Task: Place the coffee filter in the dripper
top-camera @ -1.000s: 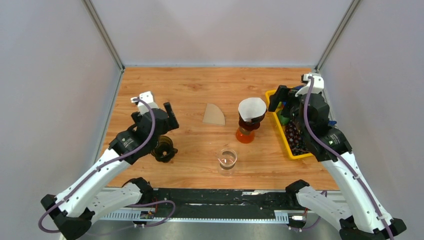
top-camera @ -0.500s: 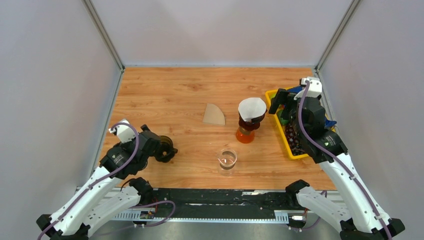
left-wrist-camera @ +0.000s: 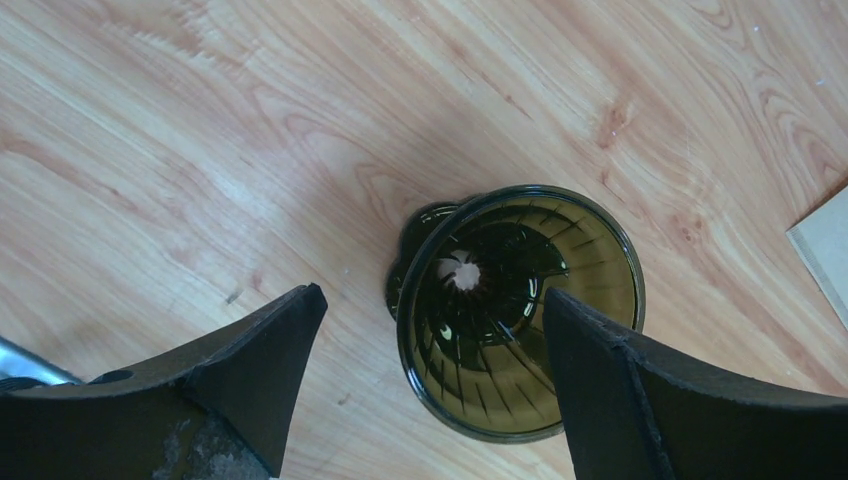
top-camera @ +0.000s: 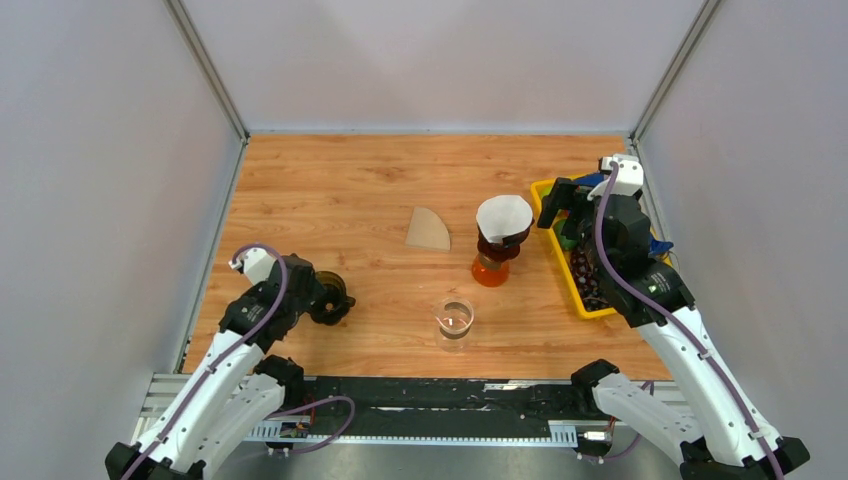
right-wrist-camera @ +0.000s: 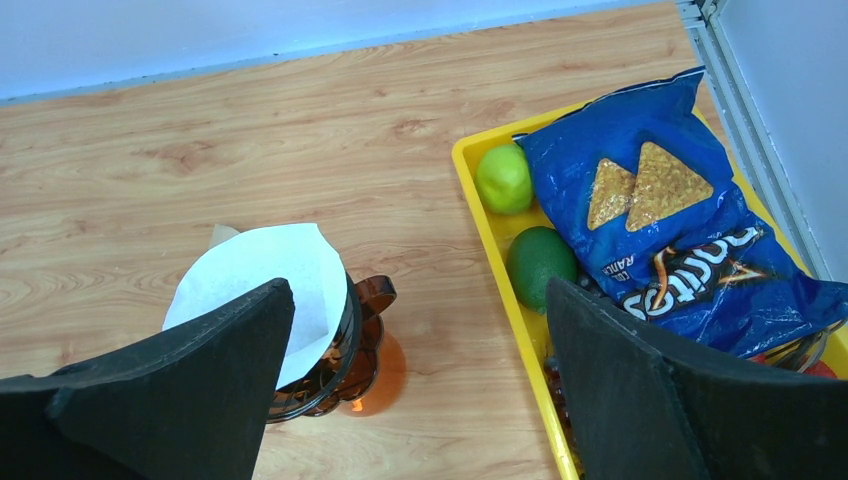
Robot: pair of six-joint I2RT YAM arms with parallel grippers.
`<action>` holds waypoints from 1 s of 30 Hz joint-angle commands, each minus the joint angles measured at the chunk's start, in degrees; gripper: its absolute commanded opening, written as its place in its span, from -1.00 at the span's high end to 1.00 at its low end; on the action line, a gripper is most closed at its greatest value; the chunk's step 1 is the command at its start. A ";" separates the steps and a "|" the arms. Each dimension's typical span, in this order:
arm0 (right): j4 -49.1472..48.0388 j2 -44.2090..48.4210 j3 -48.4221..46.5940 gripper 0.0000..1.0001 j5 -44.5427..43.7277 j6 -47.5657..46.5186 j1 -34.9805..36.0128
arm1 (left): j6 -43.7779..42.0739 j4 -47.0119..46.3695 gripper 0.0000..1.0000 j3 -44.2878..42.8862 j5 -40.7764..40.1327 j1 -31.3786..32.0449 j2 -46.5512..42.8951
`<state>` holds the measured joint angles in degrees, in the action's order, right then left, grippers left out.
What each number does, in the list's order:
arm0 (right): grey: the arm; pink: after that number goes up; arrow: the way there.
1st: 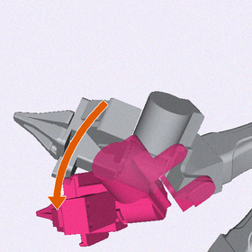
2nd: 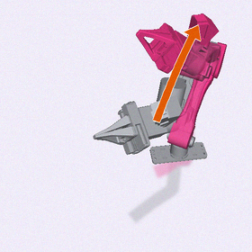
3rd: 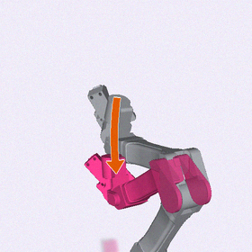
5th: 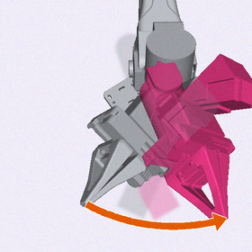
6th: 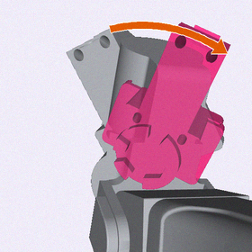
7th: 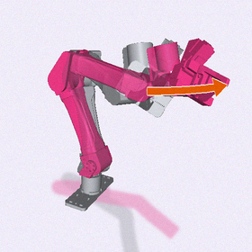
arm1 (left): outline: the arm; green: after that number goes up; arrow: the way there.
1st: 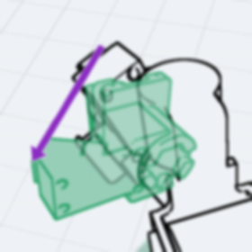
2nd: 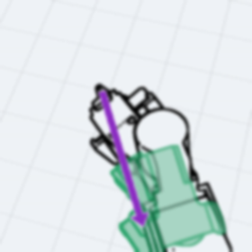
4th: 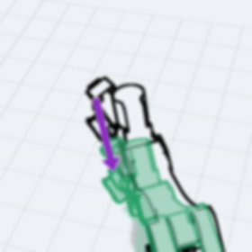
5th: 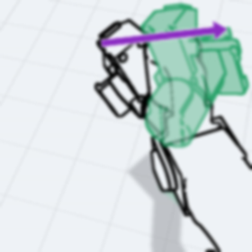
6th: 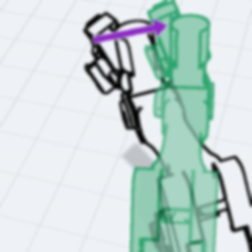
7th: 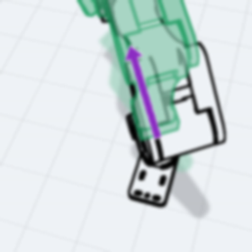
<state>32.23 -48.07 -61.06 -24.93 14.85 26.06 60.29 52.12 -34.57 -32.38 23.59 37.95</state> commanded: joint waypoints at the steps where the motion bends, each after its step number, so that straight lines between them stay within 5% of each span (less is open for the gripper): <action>1: -2.67 -0.03 -0.03 -1.00 0.32 -0.84 -0.30 | -3.95 -8.08 -0.76 2.61 7.18 -3.91 1.31; 30: -2.71 -0.45 0.37 -1.00 -0.75 -1.32 -0.28 | -8.50 -13.21 0.83 4.01 9.53 -5.76 5.01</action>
<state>32.03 -48.97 -60.80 -24.99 14.44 26.06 54.04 39.70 -29.52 -23.73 18.22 43.31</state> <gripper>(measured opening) 0.997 0.150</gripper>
